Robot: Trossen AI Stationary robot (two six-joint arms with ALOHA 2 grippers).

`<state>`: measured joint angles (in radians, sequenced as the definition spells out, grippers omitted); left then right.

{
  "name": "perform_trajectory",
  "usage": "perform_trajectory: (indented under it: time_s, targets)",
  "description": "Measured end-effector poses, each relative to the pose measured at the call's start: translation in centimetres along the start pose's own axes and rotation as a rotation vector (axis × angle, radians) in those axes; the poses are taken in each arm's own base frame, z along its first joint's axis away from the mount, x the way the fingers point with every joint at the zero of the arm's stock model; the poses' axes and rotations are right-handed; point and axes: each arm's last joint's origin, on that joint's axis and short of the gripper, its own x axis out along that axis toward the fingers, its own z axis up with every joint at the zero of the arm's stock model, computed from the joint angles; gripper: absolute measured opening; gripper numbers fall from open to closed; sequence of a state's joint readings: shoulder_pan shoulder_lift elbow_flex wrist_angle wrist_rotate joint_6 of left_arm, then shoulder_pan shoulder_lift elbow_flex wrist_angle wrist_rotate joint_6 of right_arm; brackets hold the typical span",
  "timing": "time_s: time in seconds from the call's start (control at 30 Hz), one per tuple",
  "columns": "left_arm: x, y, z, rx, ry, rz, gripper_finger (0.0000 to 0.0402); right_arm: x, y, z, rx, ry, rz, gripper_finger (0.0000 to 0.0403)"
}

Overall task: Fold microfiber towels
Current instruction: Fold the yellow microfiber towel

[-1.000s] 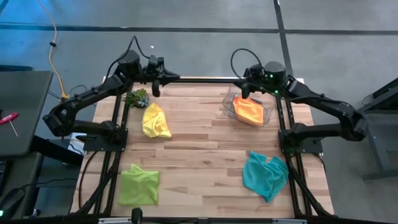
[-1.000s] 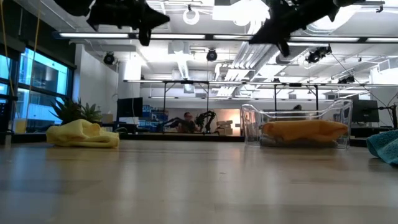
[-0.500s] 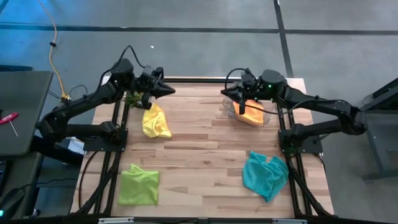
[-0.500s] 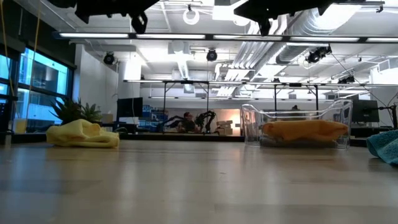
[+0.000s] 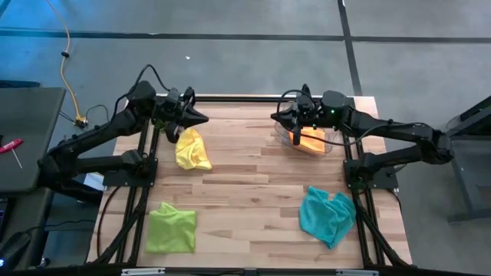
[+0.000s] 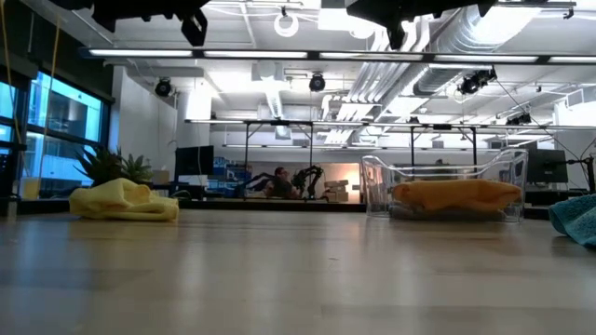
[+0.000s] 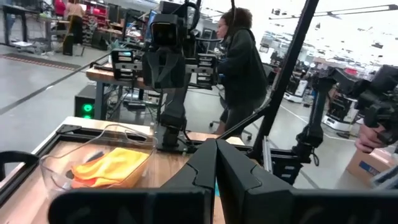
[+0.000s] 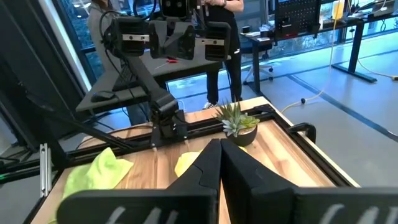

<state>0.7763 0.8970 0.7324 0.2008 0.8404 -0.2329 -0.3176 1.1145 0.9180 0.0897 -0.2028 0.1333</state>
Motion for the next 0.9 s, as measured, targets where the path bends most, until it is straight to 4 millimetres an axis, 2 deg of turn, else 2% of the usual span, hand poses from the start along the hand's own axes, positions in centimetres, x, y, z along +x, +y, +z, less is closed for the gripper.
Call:
perform_trajectory:
  time_s: [0.1,0.2,0.33,0.47,0.57,0.63,0.73,0.9]
  targets:
    - [0.3,0.2,-0.1,-0.006,-0.012,0.074,0.0004,0.0,0.0,0.0,0.000,-0.001,0.000,0.0000]
    - [0.7,0.4,-0.3,-0.046,0.016,0.172,0.0028,0.0,0.0,0.0,-0.003,-0.001,0.000,0.0000]
    - [1.5,0.7,0.5,-0.039,0.183,0.381,0.0094,0.0,0.0,0.0,-0.003,0.000,0.000,0.0000]
    - [2.2,1.8,0.1,-0.033,0.452,0.729,0.0172,0.0,0.0,0.0,-0.003,0.002,0.000,0.0000]
    - [2.3,2.9,-1.8,-0.109,0.631,0.991,0.0222,0.0,0.0,0.0,-0.002,0.003,0.000,0.0000]
    - [2.3,3.5,-3.6,-0.205,0.751,1.081,0.0247,0.0,0.0,-0.1,-0.002,0.006,-0.001,0.0000]
    - [2.8,4.4,-5.8,-0.348,0.893,1.104,0.0264,0.0,0.0,-0.3,0.003,0.029,-0.004,0.0000]
    - [4.0,5.8,-9.4,-0.489,0.993,1.183,0.0268,0.0,-0.1,-0.7,0.012,0.071,-0.009,0.0000]
